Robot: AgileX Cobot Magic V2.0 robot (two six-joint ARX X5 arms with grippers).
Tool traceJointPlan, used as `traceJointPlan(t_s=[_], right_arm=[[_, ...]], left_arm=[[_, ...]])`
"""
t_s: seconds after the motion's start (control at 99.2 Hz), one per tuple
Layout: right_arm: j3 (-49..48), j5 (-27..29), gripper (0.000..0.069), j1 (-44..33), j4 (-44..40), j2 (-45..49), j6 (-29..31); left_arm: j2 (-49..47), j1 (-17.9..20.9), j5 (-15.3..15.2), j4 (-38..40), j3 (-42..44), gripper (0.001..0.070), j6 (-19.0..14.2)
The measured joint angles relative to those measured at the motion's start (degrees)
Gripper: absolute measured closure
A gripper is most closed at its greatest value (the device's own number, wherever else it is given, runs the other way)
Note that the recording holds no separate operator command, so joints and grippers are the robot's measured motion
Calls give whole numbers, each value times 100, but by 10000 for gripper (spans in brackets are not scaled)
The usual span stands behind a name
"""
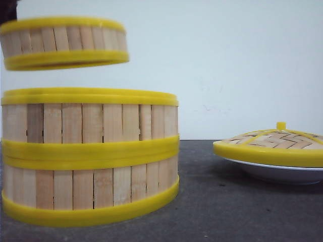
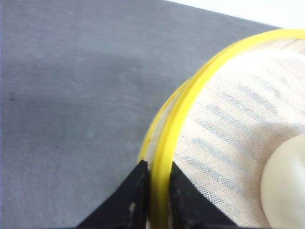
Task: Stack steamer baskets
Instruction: 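Grasp the rim of the remaining basket with the left gripper and lift, then lower the held basket onto the two-basket stack with the left gripper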
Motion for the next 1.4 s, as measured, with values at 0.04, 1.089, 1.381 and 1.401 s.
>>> traceJointPlan(t_s=[0.04, 1.089, 1.381, 1.401], right_arm=[[-52, 0, 359, 0, 7, 0, 0], [-866, -22, 359, 0, 603, 24, 0], [-866, -22, 359, 0, 603, 24, 0], [-866, -22, 360, 0, 605, 24, 0]], left_arm=[[-90, -96, 0, -177, 0, 684, 98], [-734, -1860, -763, -721, -1224, 684, 739], [-765, -1860, -695, -210, -1604, 684, 717], [-769, -1860, -695, -205, -1606, 684, 715]])
